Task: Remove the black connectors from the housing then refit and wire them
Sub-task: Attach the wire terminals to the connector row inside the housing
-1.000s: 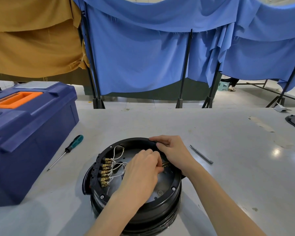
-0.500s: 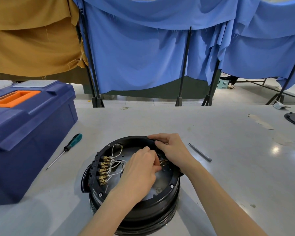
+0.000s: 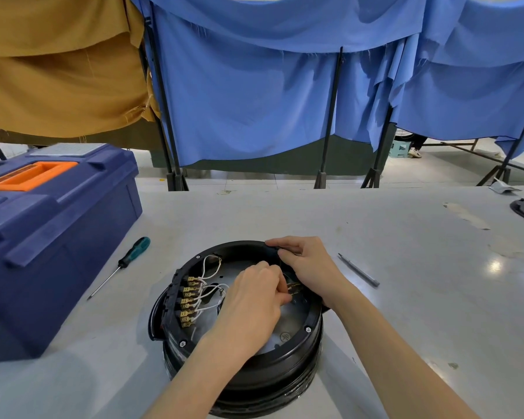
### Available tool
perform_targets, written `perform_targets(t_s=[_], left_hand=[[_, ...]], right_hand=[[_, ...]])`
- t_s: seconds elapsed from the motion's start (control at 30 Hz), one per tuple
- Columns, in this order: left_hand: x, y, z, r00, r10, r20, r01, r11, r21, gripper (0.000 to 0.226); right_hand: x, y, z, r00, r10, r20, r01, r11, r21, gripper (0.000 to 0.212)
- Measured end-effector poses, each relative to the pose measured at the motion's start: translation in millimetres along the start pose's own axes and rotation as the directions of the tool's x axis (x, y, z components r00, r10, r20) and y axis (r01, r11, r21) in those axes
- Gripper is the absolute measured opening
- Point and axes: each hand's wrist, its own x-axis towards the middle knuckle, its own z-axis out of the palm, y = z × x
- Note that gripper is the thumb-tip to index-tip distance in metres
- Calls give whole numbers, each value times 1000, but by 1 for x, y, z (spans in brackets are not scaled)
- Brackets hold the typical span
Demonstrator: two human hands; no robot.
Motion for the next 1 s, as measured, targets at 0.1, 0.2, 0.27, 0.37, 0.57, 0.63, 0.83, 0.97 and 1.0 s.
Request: perform_targets(t_s=[0.1, 0.2, 0.27, 0.37, 0.57, 0.63, 0.83, 0.97, 1.0], left_hand=[[0, 0, 0, 1000, 2, -9, -2, 1000, -24, 10], [-1, -1, 1, 1000, 3, -20, -4, 999, -42, 8], [-1, -2, 2, 1000, 3, -27, -4, 999, -48, 7], [-1, -2, 2, 1000, -1, -29, 0, 998, -55, 6], [0, -4, 3, 999, -24, -23, 22, 997, -70, 6], [0, -3, 2, 999, -33, -11, 33, 997, -73, 6], [1, -3, 2, 999, -44, -11, 43, 996, -82, 6], [2, -1, 3, 999, -41, -28, 38, 996, -82, 6], [2, 0, 4, 999, -44, -29, 41, 996, -79, 7]], right_hand=[[-1, -1, 0, 1000, 3, -1, -3, 1000, -3, 33], [-2, -2, 0, 1000, 8, -1, -8, 1000, 5, 32], [-2, -3, 0, 1000, 7, 0, -7, 1000, 5, 32], [-2, -3, 0, 1000, 2, 0, -2, 1000, 1, 32], [-1, -3, 0, 1000, 7, 3, -8, 1000, 1, 32], [-1, -3, 0, 1000, 10, 1, -10, 1000, 1, 32], [-2, -3, 0, 1000, 16, 1, -16, 1000, 3, 32], [-2, -3, 0, 1000, 21, -1, -21, 1000, 7, 33], [-2, -3, 0, 1000, 22, -1, -22, 1000, 8, 33]])
